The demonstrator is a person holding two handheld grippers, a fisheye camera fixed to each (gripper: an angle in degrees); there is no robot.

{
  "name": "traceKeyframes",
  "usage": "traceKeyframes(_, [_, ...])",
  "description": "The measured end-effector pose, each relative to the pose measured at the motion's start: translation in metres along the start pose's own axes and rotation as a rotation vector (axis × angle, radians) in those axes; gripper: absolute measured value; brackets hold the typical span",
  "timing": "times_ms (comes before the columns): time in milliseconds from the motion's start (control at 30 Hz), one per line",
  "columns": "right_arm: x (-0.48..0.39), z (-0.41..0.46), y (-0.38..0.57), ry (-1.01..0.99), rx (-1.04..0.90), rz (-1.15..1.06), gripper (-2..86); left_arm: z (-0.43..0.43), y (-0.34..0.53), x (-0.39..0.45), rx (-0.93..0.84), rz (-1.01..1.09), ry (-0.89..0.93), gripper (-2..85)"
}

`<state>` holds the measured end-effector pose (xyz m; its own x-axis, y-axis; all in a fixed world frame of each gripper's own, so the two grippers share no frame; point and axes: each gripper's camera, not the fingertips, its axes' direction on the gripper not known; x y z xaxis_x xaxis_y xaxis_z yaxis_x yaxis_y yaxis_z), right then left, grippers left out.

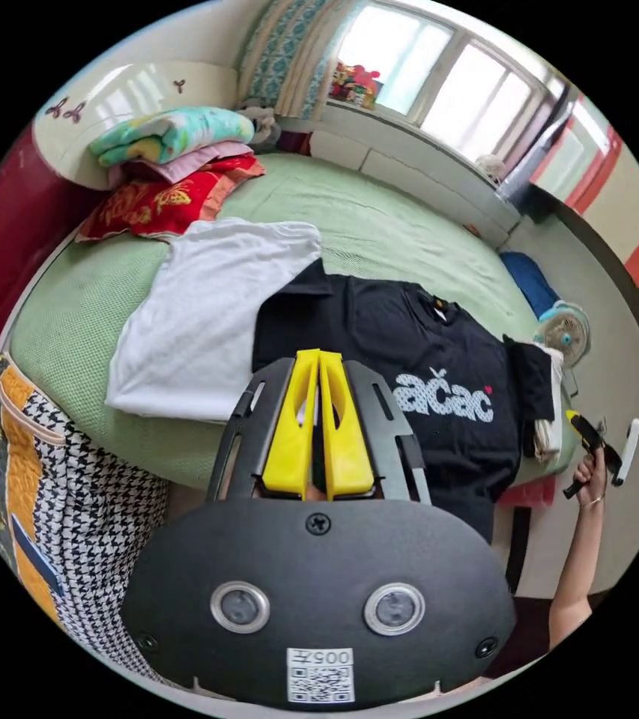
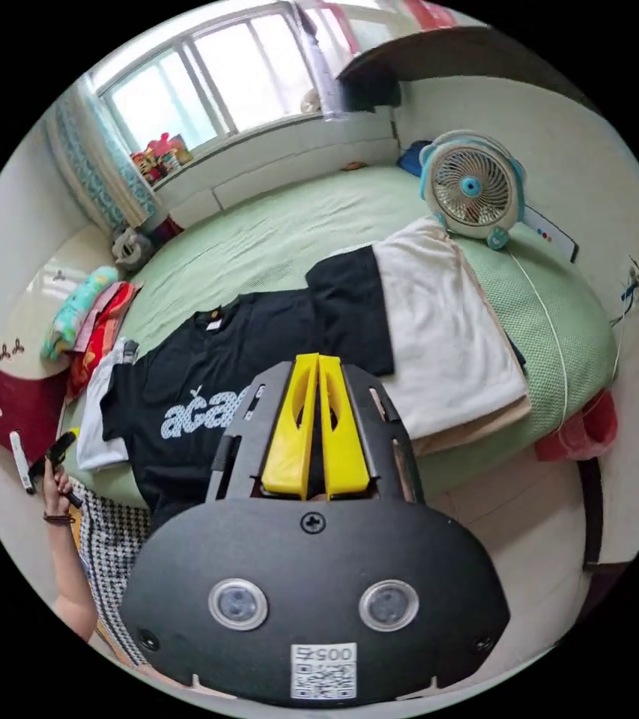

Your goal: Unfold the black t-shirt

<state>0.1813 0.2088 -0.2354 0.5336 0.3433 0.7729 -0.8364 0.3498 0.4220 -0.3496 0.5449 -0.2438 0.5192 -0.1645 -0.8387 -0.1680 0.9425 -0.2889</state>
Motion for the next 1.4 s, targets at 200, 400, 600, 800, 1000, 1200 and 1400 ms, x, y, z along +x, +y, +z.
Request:
traceKeyframes(200, [-0.124, 0.017, 0.096, 0.026, -0.131, -0.123, -1.0, 0.021, 0.093, 0.107, -0.148, 0.161, -0.017, -0.6])
traceKeyframes(400, [-0.181, 0.043, 0.173, 0.112, -0.175, -0.186, -1.0, 0.062, 0.157, 0.151, -0.235, 0.260, -0.112, -0.7])
traceKeyframes(600, [-0.190, 0.064, 0.192, 0.218, -0.190, -0.158, -1.1, 0.086, 0.168, 0.152, -0.269, 0.216, -0.130, -0.6])
traceKeyframes(800, [-0.193, 0.079, 0.191, 0.237, -0.237, -0.149, -1.3, 0.101, 0.175, 0.162, -0.284, 0.229, -0.133, -0.6])
traceKeyframes(1000, [-0.192, 0.082, 0.194, 0.201, -0.230, -0.124, -1.4, 0.108, 0.184, 0.162, -0.276, 0.215, -0.116, -0.6])
traceKeyframes(1200, [-0.191, 0.084, 0.195, 0.155, -0.235, -0.106, -1.4, 0.117, 0.190, 0.160, -0.290, 0.197, -0.069, -0.6])
traceKeyframes(1400, [-0.193, 0.087, 0.197, 0.149, -0.240, -0.120, -1.2, 0.125, 0.199, 0.169, -0.288, 0.208, -0.104, -0.6])
